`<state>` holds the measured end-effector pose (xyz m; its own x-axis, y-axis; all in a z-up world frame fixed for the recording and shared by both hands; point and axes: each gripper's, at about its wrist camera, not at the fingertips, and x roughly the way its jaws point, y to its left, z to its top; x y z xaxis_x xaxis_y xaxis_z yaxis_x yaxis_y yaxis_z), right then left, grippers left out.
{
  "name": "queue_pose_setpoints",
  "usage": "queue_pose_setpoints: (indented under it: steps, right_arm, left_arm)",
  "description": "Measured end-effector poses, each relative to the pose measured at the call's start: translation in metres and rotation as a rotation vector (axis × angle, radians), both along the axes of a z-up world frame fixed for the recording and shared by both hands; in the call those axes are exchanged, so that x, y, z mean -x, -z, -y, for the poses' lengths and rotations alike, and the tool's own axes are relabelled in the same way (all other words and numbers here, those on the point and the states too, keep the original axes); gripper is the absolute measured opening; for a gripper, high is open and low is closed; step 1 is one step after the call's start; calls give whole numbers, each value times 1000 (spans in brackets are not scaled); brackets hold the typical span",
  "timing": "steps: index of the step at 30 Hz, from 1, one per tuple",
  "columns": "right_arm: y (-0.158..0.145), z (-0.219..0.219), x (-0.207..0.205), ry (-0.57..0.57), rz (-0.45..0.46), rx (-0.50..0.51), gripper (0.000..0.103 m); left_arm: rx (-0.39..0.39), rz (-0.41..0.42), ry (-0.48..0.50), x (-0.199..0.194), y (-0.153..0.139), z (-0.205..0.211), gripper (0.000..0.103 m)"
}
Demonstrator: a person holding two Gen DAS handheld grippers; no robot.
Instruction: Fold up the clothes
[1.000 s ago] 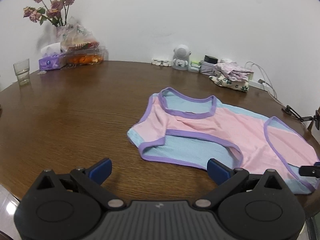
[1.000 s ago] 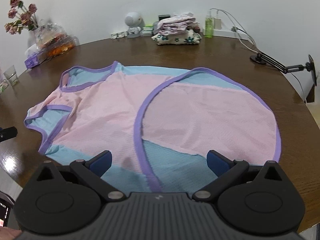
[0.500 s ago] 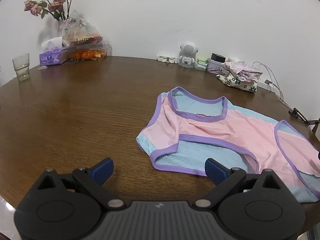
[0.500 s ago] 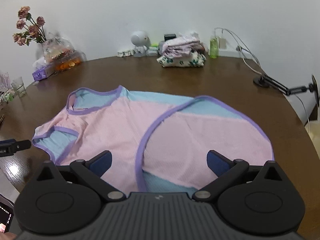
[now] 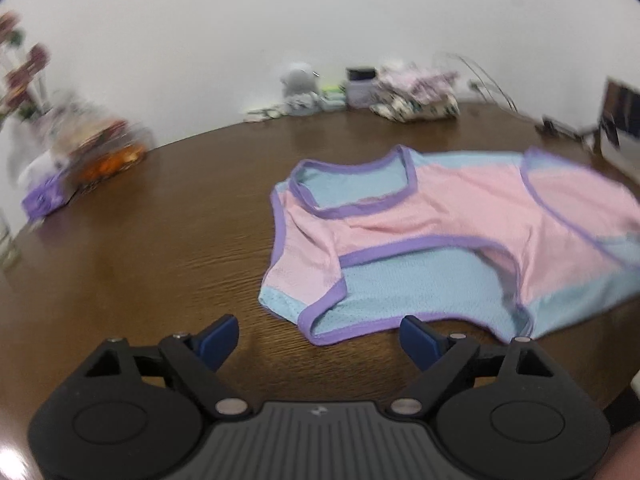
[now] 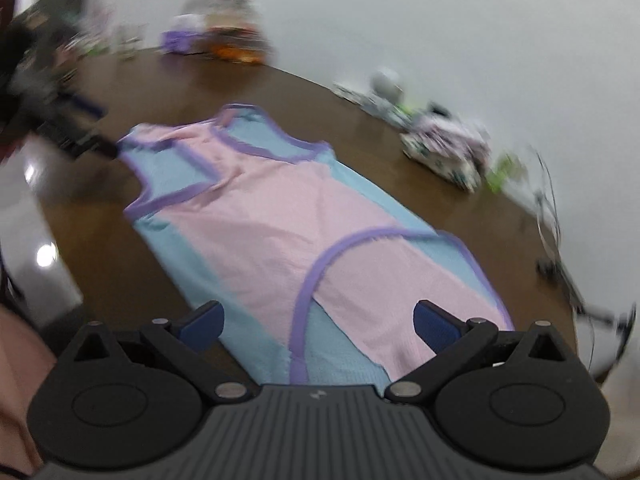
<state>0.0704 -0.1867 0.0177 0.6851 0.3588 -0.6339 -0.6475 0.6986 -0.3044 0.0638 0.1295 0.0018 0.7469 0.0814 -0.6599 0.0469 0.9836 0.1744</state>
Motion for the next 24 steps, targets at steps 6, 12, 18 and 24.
queue_pose_setpoints:
  steps: [6, 12, 18, 24]
  right_arm:
    - [6, -23, 2, -152, -77, 161, 102]
    - [14, -47, -8, -226, -168, 284, 82]
    - [18, -65, -18, -271, -207, 327, 59]
    - [15, -69, -30, -289, -273, 332, 43]
  left_arm:
    - [-105, -77, 133, -6, 2, -2, 85]
    - [-205, -141, 253, -19, 2, -8, 73]
    - [-320, -173, 398, -29, 7, -5, 49]
    - [-370, -202, 522, -37, 8, 1, 37]
